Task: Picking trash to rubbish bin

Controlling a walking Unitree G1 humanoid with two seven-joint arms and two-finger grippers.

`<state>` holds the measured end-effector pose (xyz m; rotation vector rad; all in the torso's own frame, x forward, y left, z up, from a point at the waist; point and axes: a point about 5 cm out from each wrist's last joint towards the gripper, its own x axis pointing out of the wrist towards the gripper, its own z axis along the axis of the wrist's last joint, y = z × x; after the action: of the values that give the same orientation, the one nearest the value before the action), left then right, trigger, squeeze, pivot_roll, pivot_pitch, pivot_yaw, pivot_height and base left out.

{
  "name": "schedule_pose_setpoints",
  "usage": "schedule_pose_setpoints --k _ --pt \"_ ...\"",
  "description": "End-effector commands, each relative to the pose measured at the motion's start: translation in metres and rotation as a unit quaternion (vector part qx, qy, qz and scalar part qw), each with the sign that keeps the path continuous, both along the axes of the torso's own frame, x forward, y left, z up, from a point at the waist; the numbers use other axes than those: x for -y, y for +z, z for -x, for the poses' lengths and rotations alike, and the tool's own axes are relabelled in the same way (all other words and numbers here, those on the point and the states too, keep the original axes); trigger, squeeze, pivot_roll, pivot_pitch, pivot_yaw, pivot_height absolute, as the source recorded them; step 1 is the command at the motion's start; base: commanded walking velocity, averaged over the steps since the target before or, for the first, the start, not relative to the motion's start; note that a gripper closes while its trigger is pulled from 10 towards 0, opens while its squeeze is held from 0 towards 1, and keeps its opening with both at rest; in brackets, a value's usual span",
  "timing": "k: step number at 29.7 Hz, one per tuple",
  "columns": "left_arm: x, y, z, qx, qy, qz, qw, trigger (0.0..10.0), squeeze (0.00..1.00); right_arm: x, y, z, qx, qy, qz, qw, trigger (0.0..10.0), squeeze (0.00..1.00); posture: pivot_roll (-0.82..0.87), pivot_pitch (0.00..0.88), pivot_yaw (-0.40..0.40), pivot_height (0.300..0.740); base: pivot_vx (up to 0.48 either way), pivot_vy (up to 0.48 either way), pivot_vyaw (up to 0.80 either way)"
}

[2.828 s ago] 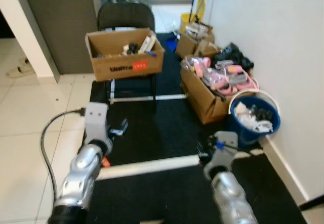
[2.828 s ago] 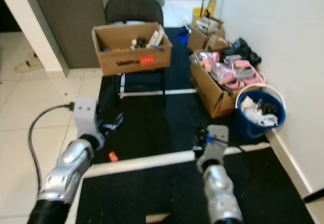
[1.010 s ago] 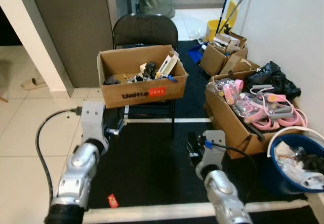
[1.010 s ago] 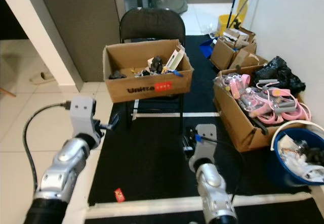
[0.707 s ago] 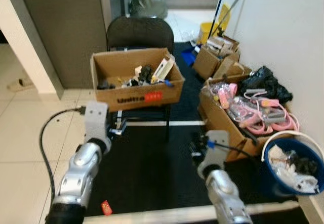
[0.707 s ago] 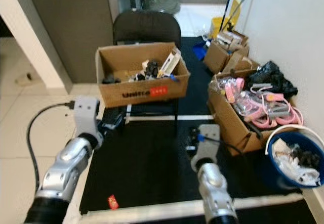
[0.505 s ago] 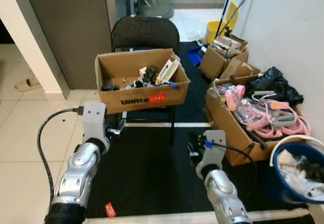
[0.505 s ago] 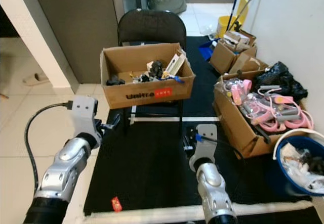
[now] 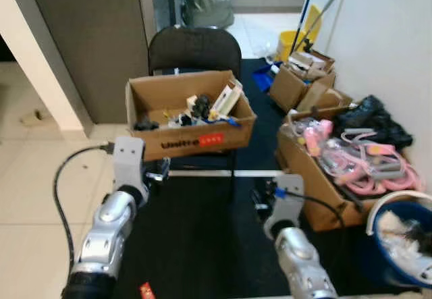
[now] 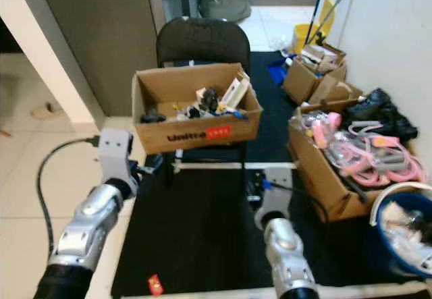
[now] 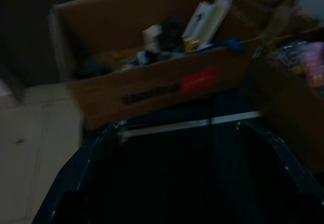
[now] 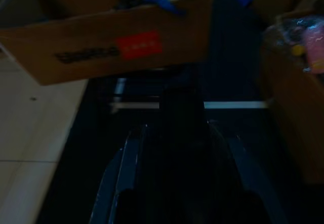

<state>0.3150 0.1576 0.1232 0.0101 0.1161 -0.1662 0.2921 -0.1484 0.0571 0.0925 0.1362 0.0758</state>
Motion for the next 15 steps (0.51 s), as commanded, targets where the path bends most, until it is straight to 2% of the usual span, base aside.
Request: schedule_pose_setpoints --k 1,15 --pt "-0.0043 -0.0042 0.0020 -0.010 0.005 -0.003 1.000 10.0 0.00 -0.0003 -0.0018 0.0015 -0.002 -0.002 -0.002 1.000 10.0 0.00 0.02 0.124 0.024 0.740 0.277 0.000 0.00" --pt "-0.0054 -0.0029 0.0015 -0.008 0.002 -0.005 1.000 10.0 0.00 -0.0027 -0.0017 0.0000 0.000 0.001 -0.004 1.000 10.0 0.00 0.03 0.106 0.026 0.740 0.276 0.000 0.00"
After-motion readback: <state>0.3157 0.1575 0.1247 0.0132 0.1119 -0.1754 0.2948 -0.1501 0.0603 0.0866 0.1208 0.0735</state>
